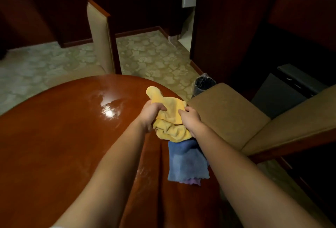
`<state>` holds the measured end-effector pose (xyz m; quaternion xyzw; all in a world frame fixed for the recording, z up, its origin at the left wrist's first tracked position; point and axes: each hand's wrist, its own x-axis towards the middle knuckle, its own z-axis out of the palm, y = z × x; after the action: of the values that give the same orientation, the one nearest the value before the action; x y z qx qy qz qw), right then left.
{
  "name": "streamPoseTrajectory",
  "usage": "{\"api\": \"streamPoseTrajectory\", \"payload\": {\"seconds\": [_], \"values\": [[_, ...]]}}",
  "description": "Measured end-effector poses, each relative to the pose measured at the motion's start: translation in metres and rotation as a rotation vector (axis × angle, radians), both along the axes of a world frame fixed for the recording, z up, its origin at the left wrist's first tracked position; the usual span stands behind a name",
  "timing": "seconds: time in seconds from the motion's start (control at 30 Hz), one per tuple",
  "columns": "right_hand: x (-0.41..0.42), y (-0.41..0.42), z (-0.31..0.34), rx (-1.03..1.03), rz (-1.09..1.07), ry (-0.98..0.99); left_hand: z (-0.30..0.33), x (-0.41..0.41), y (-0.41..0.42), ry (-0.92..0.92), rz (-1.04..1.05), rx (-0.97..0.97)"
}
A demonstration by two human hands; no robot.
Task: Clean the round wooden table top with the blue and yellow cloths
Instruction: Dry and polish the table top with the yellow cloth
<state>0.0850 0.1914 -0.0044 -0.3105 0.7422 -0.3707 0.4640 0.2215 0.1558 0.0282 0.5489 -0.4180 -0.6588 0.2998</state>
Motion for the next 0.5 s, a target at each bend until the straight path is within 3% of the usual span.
{"api": "streamPoseTrajectory", "payload": {"seconds": [0.23,0.5], "values": [[0.065,0.036,0.052,-0.013,-0.004,-0.126,0.075,0.056,0.052,0.119,-0.019,-0.047],[0.159,0.092,0.074,0.019,-0.056,-0.56,0.117,0.148,0.129,0.213,-0.02,0.013]]}}
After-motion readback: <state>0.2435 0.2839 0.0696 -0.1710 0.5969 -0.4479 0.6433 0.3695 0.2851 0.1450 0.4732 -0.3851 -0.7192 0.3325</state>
